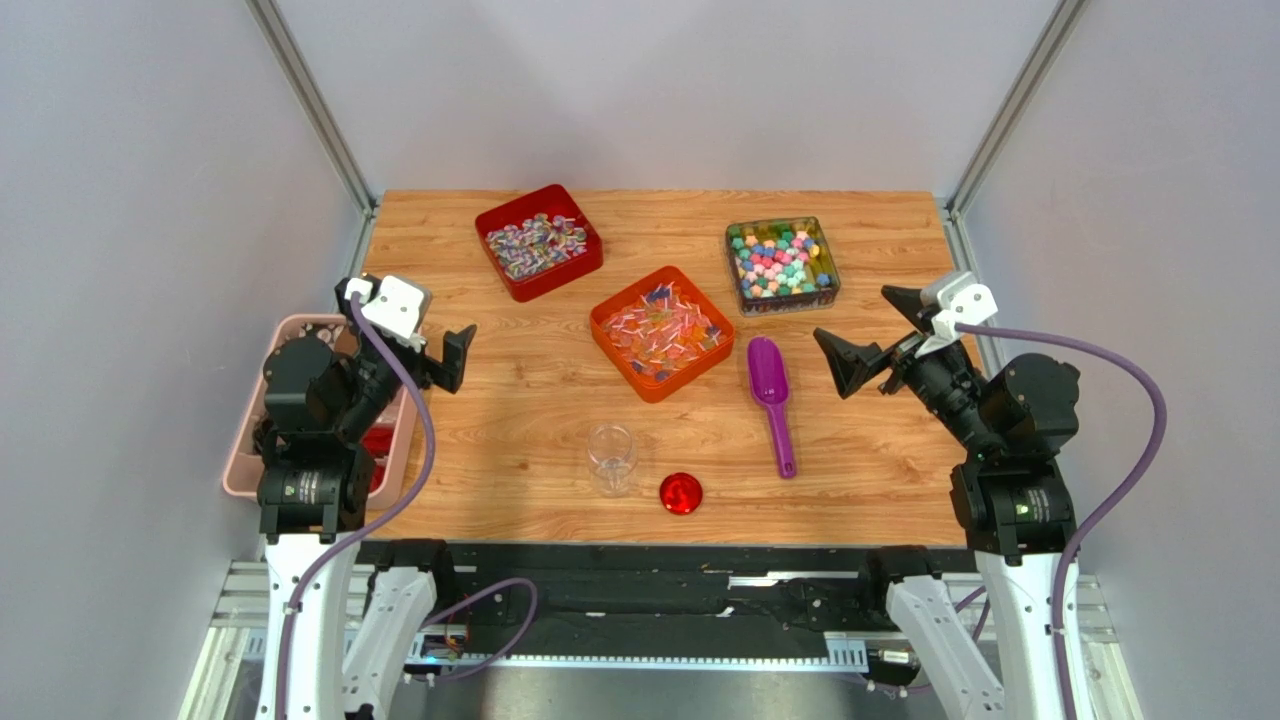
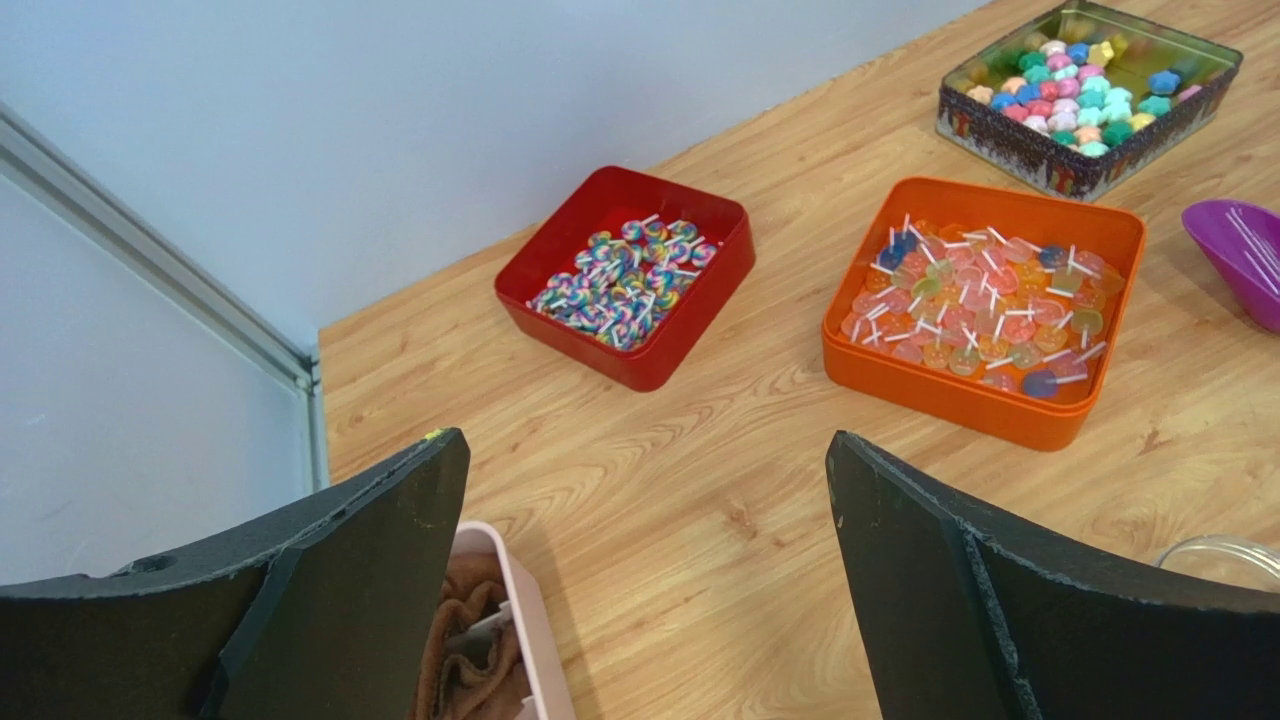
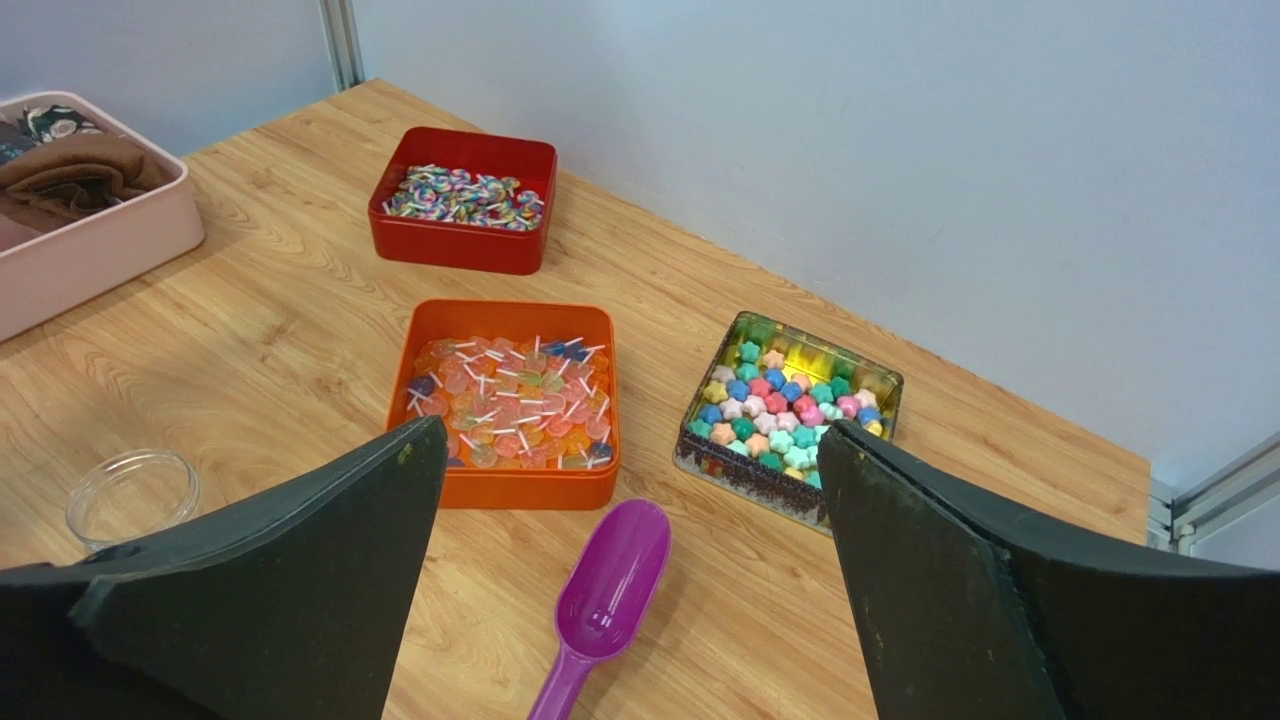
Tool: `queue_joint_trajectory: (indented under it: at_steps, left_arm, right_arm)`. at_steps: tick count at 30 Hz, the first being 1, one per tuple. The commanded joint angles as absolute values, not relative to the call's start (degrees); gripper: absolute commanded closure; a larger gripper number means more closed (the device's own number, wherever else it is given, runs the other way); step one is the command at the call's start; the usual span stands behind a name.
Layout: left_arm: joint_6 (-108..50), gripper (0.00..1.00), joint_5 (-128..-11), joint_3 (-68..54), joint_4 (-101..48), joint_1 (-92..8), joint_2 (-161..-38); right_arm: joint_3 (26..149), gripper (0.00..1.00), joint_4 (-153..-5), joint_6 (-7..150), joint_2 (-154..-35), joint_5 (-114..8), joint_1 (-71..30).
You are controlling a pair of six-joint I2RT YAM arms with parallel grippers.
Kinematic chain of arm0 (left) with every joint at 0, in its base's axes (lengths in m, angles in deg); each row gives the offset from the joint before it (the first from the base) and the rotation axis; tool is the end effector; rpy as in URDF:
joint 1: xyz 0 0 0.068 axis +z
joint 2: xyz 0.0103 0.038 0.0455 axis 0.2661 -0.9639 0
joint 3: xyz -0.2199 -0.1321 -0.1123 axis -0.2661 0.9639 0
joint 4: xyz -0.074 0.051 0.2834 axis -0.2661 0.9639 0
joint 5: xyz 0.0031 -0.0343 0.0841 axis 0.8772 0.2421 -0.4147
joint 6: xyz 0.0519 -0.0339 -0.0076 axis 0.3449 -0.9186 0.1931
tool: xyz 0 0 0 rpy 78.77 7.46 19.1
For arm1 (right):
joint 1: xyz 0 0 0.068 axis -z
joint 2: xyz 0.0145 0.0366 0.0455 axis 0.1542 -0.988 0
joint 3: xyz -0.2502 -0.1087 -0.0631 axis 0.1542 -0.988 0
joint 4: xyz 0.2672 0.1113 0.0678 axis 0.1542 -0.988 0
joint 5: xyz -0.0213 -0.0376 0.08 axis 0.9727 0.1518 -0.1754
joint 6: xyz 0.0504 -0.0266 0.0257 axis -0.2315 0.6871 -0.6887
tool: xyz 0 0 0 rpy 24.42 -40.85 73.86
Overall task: Pack the candies
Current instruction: Move the storage box to the center of the board.
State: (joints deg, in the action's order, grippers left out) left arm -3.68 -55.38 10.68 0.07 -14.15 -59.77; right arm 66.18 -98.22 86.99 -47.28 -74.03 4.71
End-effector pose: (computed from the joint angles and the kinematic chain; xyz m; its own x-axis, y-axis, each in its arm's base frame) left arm 0.1642 -0.0144 0.4094 0.0000 0.2193 -0.9757 0.3688 0.9069 0.2038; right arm 0.1525 0.0338 0.4210 0.0897 -0.1244 -0.9882 -0.5310 0.8334 -0.1531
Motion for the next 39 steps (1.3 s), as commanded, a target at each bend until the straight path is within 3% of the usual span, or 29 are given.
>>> queue_joint_trajectory:
  at_steps: [1,29,39]
  left_arm:
    - [-4.7,0.01,-54.9,10.7,-1.9,-13.8,-59.8]
    - [-4.2,0.01,-53.4,11.3,-2.0,-13.8,-59.3]
    - [-4.6,0.01,-53.0,10.9,-1.3,-13.8,-62.4]
  right_arm:
    - [66.5,0.0,-97.7,87.6,-47.4,-75.8,5.0]
    - [65.1,0.0,-98.8,92.5,-47.0,-79.4,5.0]
    - [64.1,0.0,-94.8,89.4,-49.9,-69.7,4.9]
